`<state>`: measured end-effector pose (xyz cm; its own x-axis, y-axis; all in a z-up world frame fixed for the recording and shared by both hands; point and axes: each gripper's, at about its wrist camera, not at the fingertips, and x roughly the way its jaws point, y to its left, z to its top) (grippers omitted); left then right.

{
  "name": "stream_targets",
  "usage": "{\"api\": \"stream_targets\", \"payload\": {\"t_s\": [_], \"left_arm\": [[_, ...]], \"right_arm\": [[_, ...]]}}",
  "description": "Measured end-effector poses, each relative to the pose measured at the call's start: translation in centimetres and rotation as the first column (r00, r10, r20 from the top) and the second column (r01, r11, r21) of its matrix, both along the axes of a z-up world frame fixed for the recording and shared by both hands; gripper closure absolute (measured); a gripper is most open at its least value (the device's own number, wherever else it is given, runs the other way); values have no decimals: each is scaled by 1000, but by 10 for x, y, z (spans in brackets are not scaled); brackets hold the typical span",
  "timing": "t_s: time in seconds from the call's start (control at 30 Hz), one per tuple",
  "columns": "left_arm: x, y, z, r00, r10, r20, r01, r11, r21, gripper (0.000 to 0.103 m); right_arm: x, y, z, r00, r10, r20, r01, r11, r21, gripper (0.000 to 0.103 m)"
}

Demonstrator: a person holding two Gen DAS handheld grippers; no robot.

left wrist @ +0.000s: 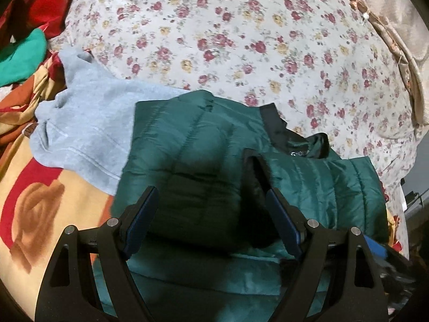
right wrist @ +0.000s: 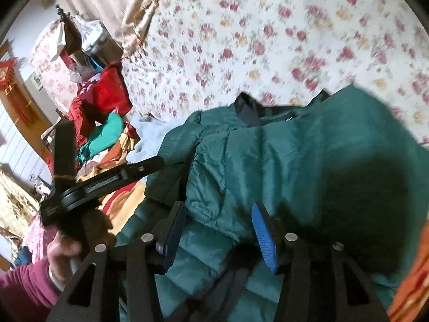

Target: Fold large clothes

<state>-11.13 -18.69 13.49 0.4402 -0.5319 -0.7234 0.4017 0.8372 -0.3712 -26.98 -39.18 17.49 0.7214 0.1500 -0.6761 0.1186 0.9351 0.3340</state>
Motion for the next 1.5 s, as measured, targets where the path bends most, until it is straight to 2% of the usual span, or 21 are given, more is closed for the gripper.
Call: {"api": "stream_targets", "payload": {"t_s": [0.23, 0.37, 0.67, 0.93, 1.03, 1.07, 1.13, 1.2, 1.23, 1.3, 1.5], "left_arm": [[-10, -22, -3, 999, -35, -3, 35, 999, 19, 21], [-14, -34, -8, 998, -54, -8, 55, 998, 33, 21], [-17, -52, -15, 996, -84, -5, 85, 993, 82, 21], [-13, -60, -26, 996, -87, -27, 89, 991, 99, 21], [-14, -66, -26, 995, -96, -11, 97, 987, 129, 21], [-14, -69, -26, 995, -103, -7, 103, 985, 135, 23], [-16, -73, -26, 993, -120, -4, 119, 984, 135, 46], [-17, -78, -26, 991, -132, -1, 130, 980, 153, 59], [-17, -79, -25, 991, -134, 7, 131, 979, 158, 72], [-19, -80, -19, 991, -130, 40, 122, 979, 166, 88], [-12, -73, 8, 985, -106, 133, 81, 980, 182, 94]], "right_arm": [[-45, -29, 22, 996, -81, 31, 82, 996, -18, 52], [-62, -46, 25, 988, -145, 45, 147, 988, -49, 34], [-75, -87, 12, 966, -259, 21, 259, 966, -2, 33], [-76, -98, 0, 961, -276, 3, 276, 961, 8, 33], [-76, -103, -1, 957, -291, 6, 290, 957, 17, 33], [-76, -106, -1, 955, -297, 7, 297, 955, 21, 33], [-77, -109, -2, 951, -309, 7, 308, 951, 28, 33], [-77, -112, -4, 948, -318, 2, 318, 947, 33, 33], [-78, -113, -5, 946, -323, 1, 323, 946, 35, 33], [-79, -115, -6, 944, -330, 1, 330, 943, 42, 33], [-69, -115, -15, 942, -334, -13, 335, 941, 44, 33]]}}
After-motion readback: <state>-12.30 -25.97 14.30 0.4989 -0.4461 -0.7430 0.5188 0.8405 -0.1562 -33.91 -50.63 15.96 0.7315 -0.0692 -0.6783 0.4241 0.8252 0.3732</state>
